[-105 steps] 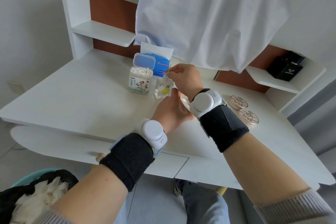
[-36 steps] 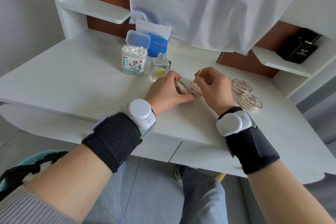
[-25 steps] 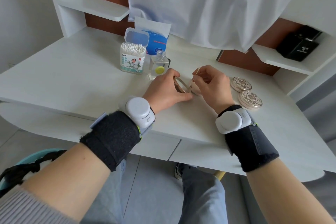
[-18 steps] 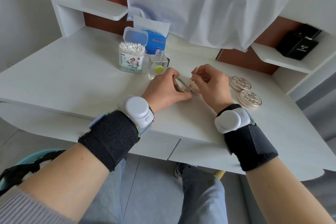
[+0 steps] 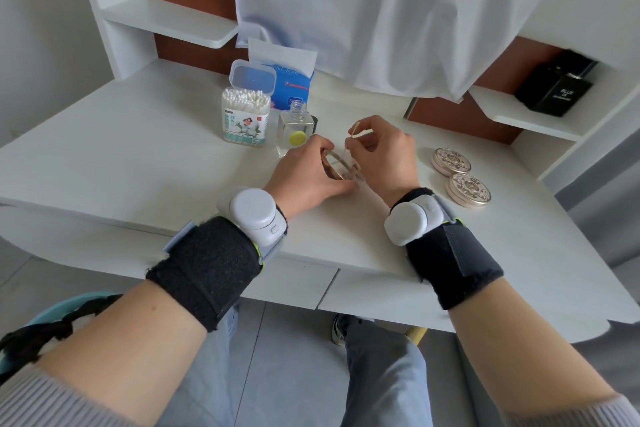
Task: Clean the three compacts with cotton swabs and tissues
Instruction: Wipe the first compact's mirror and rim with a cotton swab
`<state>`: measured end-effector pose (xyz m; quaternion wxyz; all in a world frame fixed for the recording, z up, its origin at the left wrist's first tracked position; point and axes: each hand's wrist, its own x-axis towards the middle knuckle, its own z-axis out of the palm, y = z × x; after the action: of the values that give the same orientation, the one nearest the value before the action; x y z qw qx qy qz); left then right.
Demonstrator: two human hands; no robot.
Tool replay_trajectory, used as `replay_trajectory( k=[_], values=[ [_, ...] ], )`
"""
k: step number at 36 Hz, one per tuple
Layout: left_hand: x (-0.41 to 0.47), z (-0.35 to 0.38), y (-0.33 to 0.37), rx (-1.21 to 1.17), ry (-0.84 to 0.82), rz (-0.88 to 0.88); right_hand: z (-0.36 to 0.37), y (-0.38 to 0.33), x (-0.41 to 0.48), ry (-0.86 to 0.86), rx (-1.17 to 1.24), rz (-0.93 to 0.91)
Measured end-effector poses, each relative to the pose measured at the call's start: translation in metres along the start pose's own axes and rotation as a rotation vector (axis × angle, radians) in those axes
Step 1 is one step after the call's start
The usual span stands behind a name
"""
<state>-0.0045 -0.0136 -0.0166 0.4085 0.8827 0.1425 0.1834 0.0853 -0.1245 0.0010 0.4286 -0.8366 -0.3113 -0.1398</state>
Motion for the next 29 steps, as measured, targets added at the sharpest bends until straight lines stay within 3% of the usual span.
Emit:
replay_trajectory(
  k=[6, 19, 29],
  values=[
    [0.001, -0.002, 0.001, -0.023, -0.015, -0.003, 0.008, -0.018, -0.002, 0.018, 0.105, 0.002],
    [0.004, 0.002, -0.003, -0.02, -0.017, -0.003, -0.019, -0.021, -0.025, -0.166, 0.324, -0.056],
    [0.0, -0.001, 0.0, -0.032, -0.017, 0.007, -0.037, -0.002, -0.035, -0.245, 0.423, 0.005]
  ],
)
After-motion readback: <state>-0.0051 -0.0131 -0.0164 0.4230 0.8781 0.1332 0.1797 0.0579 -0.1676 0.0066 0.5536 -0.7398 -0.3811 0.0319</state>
